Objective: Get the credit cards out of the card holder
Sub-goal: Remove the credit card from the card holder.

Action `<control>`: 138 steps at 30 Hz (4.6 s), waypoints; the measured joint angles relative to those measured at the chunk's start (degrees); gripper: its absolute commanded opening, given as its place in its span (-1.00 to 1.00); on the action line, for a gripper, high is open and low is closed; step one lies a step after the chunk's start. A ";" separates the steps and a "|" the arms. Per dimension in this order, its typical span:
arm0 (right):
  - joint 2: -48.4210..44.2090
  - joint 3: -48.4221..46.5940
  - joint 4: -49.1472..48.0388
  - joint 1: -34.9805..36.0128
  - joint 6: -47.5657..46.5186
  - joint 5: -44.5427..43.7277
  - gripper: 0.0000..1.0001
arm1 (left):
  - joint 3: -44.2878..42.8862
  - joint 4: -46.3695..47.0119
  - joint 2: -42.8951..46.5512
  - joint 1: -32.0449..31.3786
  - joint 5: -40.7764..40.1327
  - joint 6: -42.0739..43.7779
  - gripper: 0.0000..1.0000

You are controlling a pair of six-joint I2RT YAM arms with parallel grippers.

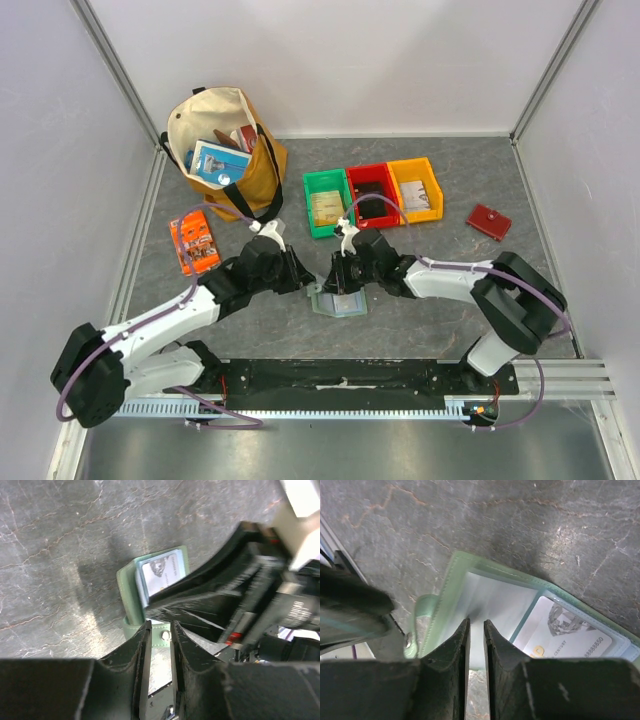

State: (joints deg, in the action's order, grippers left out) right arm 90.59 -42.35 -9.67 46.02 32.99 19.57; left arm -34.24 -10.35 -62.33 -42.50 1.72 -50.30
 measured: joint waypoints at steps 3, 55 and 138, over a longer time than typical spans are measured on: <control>3.17 0.00 -1.09 0.00 0.15 0.70 -0.60 | -0.11 0.11 2.19 0.00 -0.13 -0.24 -0.44; -6.08 14.03 -7.91 -6.19 2.97 -5.40 -0.55 | 5.62 21.62 -18.43 -0.46 6.73 -7.82 -0.20; -0.68 7.82 0.15 -9.55 2.38 7.34 -0.46 | 16.09 39.63 -20.90 0.81 13.73 -15.76 -0.82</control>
State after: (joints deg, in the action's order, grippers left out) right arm 89.91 -34.52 -9.52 36.47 35.38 26.92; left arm -18.15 29.28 -83.22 -41.69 15.44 -66.06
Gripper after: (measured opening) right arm 0.272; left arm 0.025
